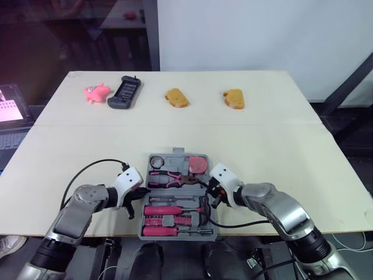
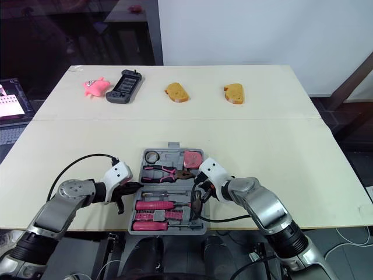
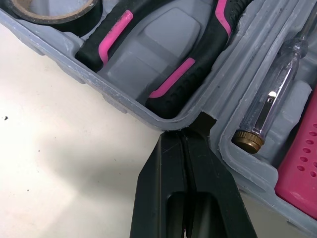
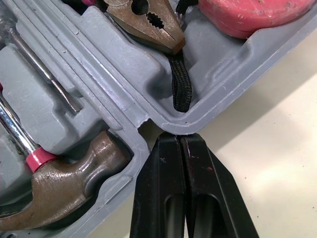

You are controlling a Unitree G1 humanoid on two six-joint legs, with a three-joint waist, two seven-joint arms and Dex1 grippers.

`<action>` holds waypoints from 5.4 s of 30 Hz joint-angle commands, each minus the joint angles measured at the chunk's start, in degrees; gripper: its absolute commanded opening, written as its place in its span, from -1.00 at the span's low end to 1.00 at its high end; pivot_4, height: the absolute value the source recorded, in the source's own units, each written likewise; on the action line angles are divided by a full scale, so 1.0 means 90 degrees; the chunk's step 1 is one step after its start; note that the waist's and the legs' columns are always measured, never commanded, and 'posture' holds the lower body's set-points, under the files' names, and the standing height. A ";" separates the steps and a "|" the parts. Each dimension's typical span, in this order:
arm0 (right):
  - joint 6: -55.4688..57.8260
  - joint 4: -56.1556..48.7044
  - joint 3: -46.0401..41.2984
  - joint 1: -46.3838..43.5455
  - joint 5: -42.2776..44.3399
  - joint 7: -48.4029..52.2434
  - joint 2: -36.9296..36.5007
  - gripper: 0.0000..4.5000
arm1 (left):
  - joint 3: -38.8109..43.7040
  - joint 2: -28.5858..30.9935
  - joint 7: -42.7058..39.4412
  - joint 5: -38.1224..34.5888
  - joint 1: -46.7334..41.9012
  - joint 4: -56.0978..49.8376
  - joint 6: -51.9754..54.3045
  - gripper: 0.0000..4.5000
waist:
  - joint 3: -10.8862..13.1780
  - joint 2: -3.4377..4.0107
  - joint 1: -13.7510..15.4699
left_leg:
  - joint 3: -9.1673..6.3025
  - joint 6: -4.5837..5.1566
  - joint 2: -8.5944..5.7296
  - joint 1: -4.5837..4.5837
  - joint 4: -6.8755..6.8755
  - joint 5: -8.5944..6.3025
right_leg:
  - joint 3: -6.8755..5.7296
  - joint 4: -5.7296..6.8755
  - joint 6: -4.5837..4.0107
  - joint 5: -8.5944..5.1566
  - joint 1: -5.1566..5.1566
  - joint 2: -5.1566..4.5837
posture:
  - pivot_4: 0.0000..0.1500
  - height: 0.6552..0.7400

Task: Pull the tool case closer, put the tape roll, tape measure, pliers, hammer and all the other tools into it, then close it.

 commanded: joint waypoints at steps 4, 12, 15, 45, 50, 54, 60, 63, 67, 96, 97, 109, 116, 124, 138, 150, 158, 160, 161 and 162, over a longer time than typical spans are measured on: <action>-0.0347 -0.0037 0.0056 -0.0248 0.0063 0.0046 0.0238 -0.95 | -0.0469 -0.0293 -0.0013 0.0050 -0.0164 0.0162 -0.0029 -1.00 | 0.0000 0.0000 0.0005 | 0.0000 0.0000 0.0000 0.0000 0.0001 0.0000 | 0.0000 0.0000 0.0000 0.0000 0.0001 0.0000 | 1.00 1.00; -0.0437 0.0050 -0.0011 -0.0193 0.0001 -0.0002 0.0248 -0.95 | -0.0464 -0.0280 -0.0043 0.0068 -0.0057 0.0142 0.0036 -1.00 | -0.0001 0.0001 0.0007 | 0.0000 0.0000 0.0000 0.0000 0.0001 0.0000 | 0.0000 0.0000 0.0000 0.0000 0.0001 -0.0001 | 1.00 1.00; -0.0466 0.0138 -0.0052 -0.0222 -0.0019 0.0024 0.0212 -0.95 | -0.0414 -0.0228 -0.0046 0.0043 -0.0004 0.0101 0.0105 -1.00 | -0.0001 0.0001 0.0002 | 0.0000 0.0000 0.0000 0.0000 0.0001 0.0000 | 0.0000 0.0000 0.0000 0.0000 0.0001 -0.0001 | 1.00 1.00; -0.1486 -0.1326 -0.2529 0.1001 0.1297 0.1412 -0.1274 -0.95 | 0.2327 0.0539 -0.1558 -0.2186 0.1780 -0.0866 -0.2040 -1.00 | 0.0018 -0.0020 -0.0053 | 0.0020 -0.0005 0.0000 -0.0013 -0.0087 0.0001 | 0.0003 -0.0024 0.0017 0.0001 -0.0044 -0.0016 | 1.00 1.00; -0.1553 -0.1302 -0.2322 0.0991 0.1366 0.1397 -0.1252 -0.95 | 0.1855 0.0313 -0.2220 -0.2250 0.2207 -0.0453 -0.2930 -1.00 | 0.0022 -0.0016 -0.0042 | 0.0017 -0.0004 0.0000 -0.0012 -0.0095 0.0001 | 0.0001 -0.0024 -0.0008 -0.0013 -0.0049 -0.0012 | 1.00 1.00; -0.1512 -0.1290 -0.2207 0.0852 0.1418 0.1345 -0.1225 -0.95 | 0.1463 0.0152 -0.2324 -0.1992 0.2034 0.0093 -0.3410 -1.00 | 0.0024 -0.0021 -0.0055 | 0.0021 -0.0014 0.0000 -0.0009 -0.0073 0.0008 | 0.0010 -0.0025 -0.0023 -0.0013 -0.0043 -0.0013 | 1.00 1.00; -0.1361 -0.1292 -0.2033 0.0698 0.1467 0.1221 -0.1219 -0.95 | 0.0860 0.0103 -0.2353 -0.1439 0.1772 0.0961 -0.4128 -1.00 | 0.0023 -0.0022 -0.0057 | 0.0021 -0.0015 -0.0001 -0.0006 -0.0077 0.0009 | 0.0011 -0.0024 -0.0025 -0.0010 -0.0044 -0.0011 | 1.00 1.00; -0.1246 -0.1315 -0.1978 0.0603 0.1515 0.1128 -0.1168 -0.95 | 0.0650 0.0057 -0.2244 -0.1173 0.1639 0.1361 -0.4448 -1.00 | 0.0022 -0.0019 -0.0052 | 0.0018 -0.0014 0.0000 -0.0006 -0.0087 0.0009 | 0.0010 -0.0021 -0.0020 -0.0008 -0.0050 -0.0006 | 1.00 1.00; -0.1098 -0.1295 -0.1875 0.0513 0.1523 0.1003 -0.1111 -0.95 | 0.0394 0.0047 -0.2022 -0.0803 0.1491 0.1733 -0.4639 -1.00 | 0.0016 -0.0010 -0.0044 | 0.0015 -0.0014 0.0000 -0.0003 -0.0088 0.0009 | 0.0009 -0.0016 -0.0019 -0.0008 -0.0048 -0.0005 | 1.00 1.00; 0.1535 0.4216 -0.3679 -0.2794 0.2449 -0.0507 0.2268 0.99 | -0.0097 0.0430 -0.1809 -0.0617 0.1148 0.2146 -0.5152 -1.00 | 0.0004 0.0022 -0.0243 | 0.0003 -0.0012 0.0000 0.0016 -0.0099 0.0009 | 0.0011 0.0004 -0.0003 0.0006 -0.0044 0.0010 | 1.00 1.00; 0.1530 0.4325 -0.3938 -0.2887 0.2557 -0.0545 0.2388 0.99 | -0.0099 0.0436 -0.1804 -0.0611 0.1147 0.2139 -0.5152 -1.00 | 0.0005 0.0023 -0.0238 | 0.0003 -0.0012 0.0001 0.0015 -0.0099 0.0009 | 0.0011 0.0005 -0.0002 0.0006 -0.0045 0.0010 | 1.00 1.00; 0.2091 0.3510 -0.4414 -0.2715 0.3504 -0.0020 0.2306 0.99 | -0.0088 0.0492 -0.1805 -0.0631 0.1082 0.2107 -0.5106 -1.00 | 0.0011 0.0037 -0.0243 | 0.0003 -0.0013 0.0001 0.0008 -0.0107 0.0009 | 0.0011 0.0005 -0.0001 0.0006 -0.0055 0.0010 | 1.00 1.00; 0.2090 0.3276 -0.4235 -0.2587 0.3607 0.0075 0.2146 0.99 | 0.0467 0.0667 -0.1872 -0.1592 0.1354 0.1276 -0.4202 -1.00 | 0.0012 0.0036 -0.0277 | 0.0002 -0.0012 0.0001 0.0008 -0.0107 0.0009 | 0.0012 0.0005 -0.0001 0.0006 -0.0056 0.0010 | 1.00 1.00; 0.2731 0.1285 -0.3732 -0.1908 0.4574 0.0683 0.1622 0.99 | 0.2780 0.1743 -0.2152 -0.3472 0.3127 0.0133 -0.2053 -1.00 | 0.0026 0.0027 -0.0412 | 0.0001 -0.0012 0.0004 -0.0027 -0.0139 0.0008 | 0.0010 0.0000 0.0000 -0.0003 -0.0100 0.0009 | 1.00 1.00; 0.1585 -0.2409 -0.3678 -0.0012 0.5478 0.1535 -0.1091 0.99 | 0.3519 0.1696 -0.2233 -0.3595 0.3017 -0.0577 -0.1719 -1.00 | 0.0040 0.0012 -0.0233 | 0.0011 -0.0013 0.0002 -0.0018 -0.0135 0.0008 | 0.0007 -0.0008 -0.0034 -0.0030 -0.0096 0.0001 | 1.00 1.00; -0.2913 -0.1595 -0.4940 0.2677 0.2864 0.3482 -0.2607 0.99 | 0.4209 0.1892 -0.2099 -0.3316 0.3259 -0.0771 -0.1669 -1.00 | 0.0077 -0.0053 -0.0184 | 0.0011 -0.0014 0.0001 -0.0015 -0.0111 0.0008 | 0.0006 -0.0010 -0.0030 -0.0033 -0.0076 0.0001 | 1.00 1.00; -0.3843 -0.0984 -0.4888 0.3013 0.2444 0.3864 -0.2631 0.99 | 0.4355 0.1999 -0.2099 -0.3228 0.3058 -0.0653 -0.1542 -1.00 | 0.0081 -0.0061 -0.0199 | 0.0011 -0.0014 0.0001 0.0006 -0.0087 0.0008 | 0.0009 -0.0009 -0.0039 -0.0030 -0.0043 0.0000 | 1.00 1.00; -0.3967 -0.0899 -0.4793 0.3029 0.2371 0.3895 -0.2621 0.99 | 0.4350 0.1999 -0.2103 -0.3212 0.3013 -0.0654 -0.1554 -1.00 | 0.0082 -0.0061 -0.0196 | 0.0011 -0.0014 0.0001 0.0005 -0.0089 0.0008 | 0.0009 -0.0009 -0.0038 -0.0030 -0.0044 0.0000 | 1.00 1.00; -0.3984 -0.0890 -0.4749 0.3028 0.2358 0.3893 -0.2617 0.99 | 0.4362 0.1995 -0.2095 -0.3226 0.3010 -0.0678 -0.1541 -1.00 | 0.0082 -0.0061 -0.0194 | 0.0011 -0.0014 0.0001 0.0005 -0.0089 0.0008 | 0.0009 -0.0009 -0.0037 -0.0030 -0.0044 0.0000 | 1.00 1.00; -0.3989 -0.0888 -0.4721 0.3028 0.2362 0.3890 -0.2615 0.99 | 0.4379 0.1989 -0.2085 -0.3245 0.3013 -0.0703 -0.1517 -1.00 | 0.0082 -0.0061 -0.0194 | 0.0010 -0.0014 0.0001 0.0005 -0.0090 0.0008 | 0.0009 -0.0009 -0.0037 -0.0030 -0.0044 0.0000 | 1.00 1.00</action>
